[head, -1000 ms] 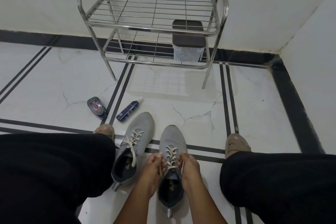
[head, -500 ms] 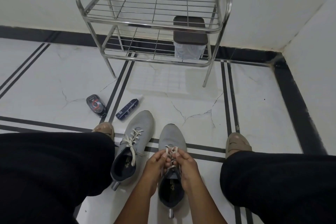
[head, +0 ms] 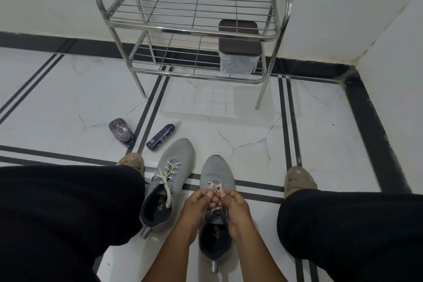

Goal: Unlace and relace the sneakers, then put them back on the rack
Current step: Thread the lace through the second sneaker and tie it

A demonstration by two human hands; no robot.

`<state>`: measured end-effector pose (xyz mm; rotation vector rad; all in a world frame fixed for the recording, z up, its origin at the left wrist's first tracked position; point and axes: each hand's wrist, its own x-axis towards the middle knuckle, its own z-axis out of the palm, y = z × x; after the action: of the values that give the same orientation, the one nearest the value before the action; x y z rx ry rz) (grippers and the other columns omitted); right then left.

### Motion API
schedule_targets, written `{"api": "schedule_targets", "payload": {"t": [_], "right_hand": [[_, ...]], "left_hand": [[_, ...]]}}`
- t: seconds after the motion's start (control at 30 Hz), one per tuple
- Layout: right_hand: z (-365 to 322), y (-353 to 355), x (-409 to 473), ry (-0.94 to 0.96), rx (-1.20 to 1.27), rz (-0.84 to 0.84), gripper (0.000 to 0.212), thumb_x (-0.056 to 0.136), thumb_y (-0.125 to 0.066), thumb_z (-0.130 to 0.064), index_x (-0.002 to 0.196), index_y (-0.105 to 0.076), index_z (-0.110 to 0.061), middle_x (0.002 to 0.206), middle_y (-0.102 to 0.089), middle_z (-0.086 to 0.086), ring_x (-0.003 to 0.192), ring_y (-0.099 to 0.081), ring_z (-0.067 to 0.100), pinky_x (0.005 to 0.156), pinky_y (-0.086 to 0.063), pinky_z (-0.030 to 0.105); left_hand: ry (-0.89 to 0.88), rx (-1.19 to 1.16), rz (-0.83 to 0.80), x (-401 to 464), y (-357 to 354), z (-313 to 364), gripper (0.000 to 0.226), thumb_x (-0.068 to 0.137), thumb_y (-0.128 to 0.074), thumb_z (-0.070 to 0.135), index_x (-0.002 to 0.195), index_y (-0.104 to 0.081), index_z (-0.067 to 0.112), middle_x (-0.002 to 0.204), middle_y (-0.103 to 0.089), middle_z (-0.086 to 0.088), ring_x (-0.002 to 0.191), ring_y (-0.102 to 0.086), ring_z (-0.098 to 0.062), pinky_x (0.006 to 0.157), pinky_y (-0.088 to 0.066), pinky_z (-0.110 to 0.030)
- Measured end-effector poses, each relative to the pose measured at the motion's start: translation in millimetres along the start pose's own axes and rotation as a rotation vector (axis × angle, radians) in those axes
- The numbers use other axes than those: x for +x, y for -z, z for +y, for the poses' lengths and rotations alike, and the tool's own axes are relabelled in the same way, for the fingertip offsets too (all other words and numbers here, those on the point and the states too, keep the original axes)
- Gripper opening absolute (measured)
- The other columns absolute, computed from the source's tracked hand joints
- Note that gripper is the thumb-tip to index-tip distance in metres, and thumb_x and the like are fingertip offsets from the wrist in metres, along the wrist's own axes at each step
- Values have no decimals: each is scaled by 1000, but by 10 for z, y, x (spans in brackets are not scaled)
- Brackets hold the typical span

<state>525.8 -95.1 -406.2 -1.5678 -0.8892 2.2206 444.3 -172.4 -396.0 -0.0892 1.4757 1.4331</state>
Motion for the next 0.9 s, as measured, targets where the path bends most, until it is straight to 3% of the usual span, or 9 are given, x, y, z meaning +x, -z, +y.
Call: {"api": "schedule_targets", "payload": {"t": [0.27,0.43,0.63,0.73,0.83,0.9], "right_hand": [[-29,-14,2,-20,-22,-40,17,91,-63,-11,103,-70,-1,93,-69,24,83,-62,31,89,-52,47],[-58,1,-34,-44,1,-79,16,93,-58,-7,102,-70,-2,98,-70,24,85,-64,31,90,-52,46],[-116,19,-90,-49,-4,-167,20,95,-51,-3,102,-69,2,91,-70,22,74,-65,26,69,-57,32],[-156,14,-117,-64,-54,-214,24,91,-51,2,107,-68,6,83,-66,22,67,-63,24,62,-56,30],[-143,-13,-153,-67,-75,-267,22,90,-60,-8,108,-70,1,93,-67,25,80,-65,31,69,-57,32],[-102,-17,-147,-56,-63,-230,21,93,-61,-14,107,-71,-3,100,-70,24,87,-67,31,71,-58,32]], "left_hand": [[-2,33,-18,31,18,-27,16,94,-56,14,96,-66,2,73,-64,-7,62,-56,-10,57,-49,-17],[3,94,-39,82,58,-26,17,90,-62,15,91,-67,-1,73,-67,-10,70,-58,-17,71,-50,-25],[-29,207,-37,125,48,10,14,88,-63,4,75,-61,-1,59,-65,-4,49,-56,-6,50,-46,-14],[-36,264,17,142,60,-7,20,86,-66,6,68,-61,3,55,-64,-3,47,-55,-8,47,-43,-15],[-39,326,55,165,100,-28,26,86,-67,10,62,-59,8,53,-62,-2,48,-53,-9,49,-42,-20],[-32,357,20,159,111,-29,24,88,-65,8,64,-59,9,57,-64,-2,56,-55,-14,59,-45,-25]]}}
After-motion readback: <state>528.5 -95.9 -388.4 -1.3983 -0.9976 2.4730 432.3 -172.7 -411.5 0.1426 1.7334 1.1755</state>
